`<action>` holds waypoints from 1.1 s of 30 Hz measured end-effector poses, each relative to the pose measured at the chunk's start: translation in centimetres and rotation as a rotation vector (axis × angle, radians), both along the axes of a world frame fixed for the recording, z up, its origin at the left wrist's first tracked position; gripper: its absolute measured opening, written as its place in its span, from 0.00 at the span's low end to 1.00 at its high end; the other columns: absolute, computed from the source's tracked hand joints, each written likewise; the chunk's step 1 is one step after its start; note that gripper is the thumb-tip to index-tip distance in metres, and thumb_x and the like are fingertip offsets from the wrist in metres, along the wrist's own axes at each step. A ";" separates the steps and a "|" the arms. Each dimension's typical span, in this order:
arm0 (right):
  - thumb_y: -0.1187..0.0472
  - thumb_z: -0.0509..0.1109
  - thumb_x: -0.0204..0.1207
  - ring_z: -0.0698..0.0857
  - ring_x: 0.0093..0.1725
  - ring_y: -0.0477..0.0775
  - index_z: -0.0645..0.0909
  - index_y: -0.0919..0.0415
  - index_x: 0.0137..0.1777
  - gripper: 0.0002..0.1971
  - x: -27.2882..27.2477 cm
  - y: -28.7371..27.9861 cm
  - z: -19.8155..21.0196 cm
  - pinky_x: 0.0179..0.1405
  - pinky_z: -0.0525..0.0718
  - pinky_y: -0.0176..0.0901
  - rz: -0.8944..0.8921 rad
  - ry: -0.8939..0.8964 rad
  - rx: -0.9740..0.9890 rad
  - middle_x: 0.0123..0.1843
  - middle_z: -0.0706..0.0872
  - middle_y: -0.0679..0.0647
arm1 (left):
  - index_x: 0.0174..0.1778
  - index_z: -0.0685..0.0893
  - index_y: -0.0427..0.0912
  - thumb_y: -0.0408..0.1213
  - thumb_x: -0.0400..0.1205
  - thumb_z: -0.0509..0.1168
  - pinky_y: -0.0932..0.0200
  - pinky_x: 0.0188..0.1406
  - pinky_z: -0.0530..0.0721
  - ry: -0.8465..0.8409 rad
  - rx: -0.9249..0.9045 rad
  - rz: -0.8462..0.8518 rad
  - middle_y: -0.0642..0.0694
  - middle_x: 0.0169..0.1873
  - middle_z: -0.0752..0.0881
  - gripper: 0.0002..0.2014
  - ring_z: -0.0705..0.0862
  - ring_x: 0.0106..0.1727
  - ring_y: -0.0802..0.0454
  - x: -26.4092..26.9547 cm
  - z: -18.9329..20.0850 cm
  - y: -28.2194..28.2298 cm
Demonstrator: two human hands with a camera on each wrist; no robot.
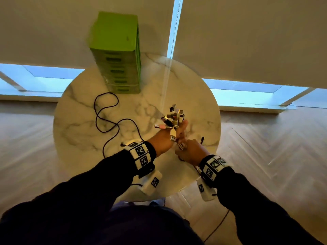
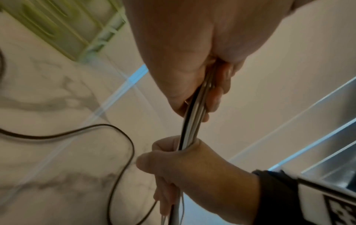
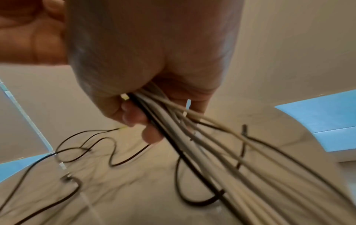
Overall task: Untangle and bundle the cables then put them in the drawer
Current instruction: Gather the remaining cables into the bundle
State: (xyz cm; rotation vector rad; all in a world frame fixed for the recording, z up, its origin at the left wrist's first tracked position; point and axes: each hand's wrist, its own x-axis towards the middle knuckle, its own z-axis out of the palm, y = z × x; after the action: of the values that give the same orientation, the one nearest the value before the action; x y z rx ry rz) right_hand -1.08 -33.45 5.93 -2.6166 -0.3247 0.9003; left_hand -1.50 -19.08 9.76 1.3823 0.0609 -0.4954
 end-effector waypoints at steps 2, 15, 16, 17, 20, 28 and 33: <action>0.47 0.69 0.81 0.83 0.42 0.53 0.74 0.48 0.38 0.12 -0.5 1.9 -0.6 0.34 0.73 0.38 0.056 0.081 0.071 0.39 0.81 0.50 | 0.34 0.66 0.49 0.46 0.91 0.59 0.59 0.36 0.71 0.067 -0.036 0.124 0.51 0.27 0.63 0.18 0.64 0.28 0.55 -0.3 -0.2 1.7; 0.44 0.62 0.84 0.82 0.64 0.68 0.80 0.68 0.67 0.26 4.1 -5.5 -5.6 0.61 0.79 0.51 -0.387 0.044 -0.250 0.66 0.83 0.68 | 0.35 0.72 0.49 0.45 0.90 0.61 0.53 0.44 0.81 0.127 -0.008 0.308 0.57 0.23 0.65 0.16 0.66 0.25 0.56 -0.1 -1.5 5.2; 0.42 0.61 0.84 0.83 0.64 0.68 0.81 0.68 0.67 0.28 3.9 -6.0 -6.6 0.60 0.81 0.51 -0.413 0.111 -0.280 0.66 0.84 0.68 | 0.34 0.71 0.50 0.46 0.90 0.61 0.53 0.45 0.81 0.129 0.002 0.297 0.56 0.23 0.64 0.17 0.66 0.26 0.55 0.0 -1.5 5.1; 0.42 0.62 0.83 0.85 0.62 0.68 0.83 0.67 0.64 0.27 3.6 -6.2 -7.5 0.57 0.84 0.51 -0.436 0.160 -0.277 0.64 0.86 0.68 | 0.34 0.70 0.50 0.46 0.90 0.60 0.53 0.45 0.81 0.127 0.012 0.286 0.56 0.24 0.64 0.18 0.65 0.26 0.55 0.0 -1.4 5.1; 0.48 0.63 0.82 0.87 0.57 0.67 0.84 0.63 0.54 0.18 2.8 -6.1 -9.8 0.45 0.79 0.46 -0.419 0.198 -0.249 0.60 0.88 0.67 | 0.33 0.68 0.50 0.47 0.90 0.61 0.53 0.44 0.80 0.147 0.024 0.262 0.55 0.24 0.64 0.19 0.65 0.26 0.55 0.0 -1.5 5.0; 0.57 0.57 0.89 0.87 0.38 0.61 0.73 0.61 0.49 0.10 6.0 -3.3 -4.2 0.45 0.86 0.52 -0.724 -0.142 0.553 0.33 0.86 0.55 | 0.33 0.68 0.51 0.42 0.87 0.66 0.52 0.40 0.75 0.240 -0.087 0.211 0.50 0.27 0.59 0.18 0.60 0.25 0.53 0.7 -1.5 6.2; 0.51 0.56 0.91 0.64 0.28 0.45 0.74 0.58 0.54 0.12 7.1 0.8 5.2 0.23 0.67 0.38 -0.569 -0.287 0.861 0.31 0.66 0.51 | 0.23 0.72 0.51 0.33 0.84 0.69 0.54 0.34 0.73 0.202 -0.158 0.244 0.51 0.24 0.60 0.23 0.62 0.22 0.54 2.3 0.2 7.2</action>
State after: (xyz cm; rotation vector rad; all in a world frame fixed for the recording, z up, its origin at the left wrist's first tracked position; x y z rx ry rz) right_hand 6.06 -32.62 11.14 -1.8460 -0.0067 0.1206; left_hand 0.85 -11.92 9.95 1.1488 0.3442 -0.4238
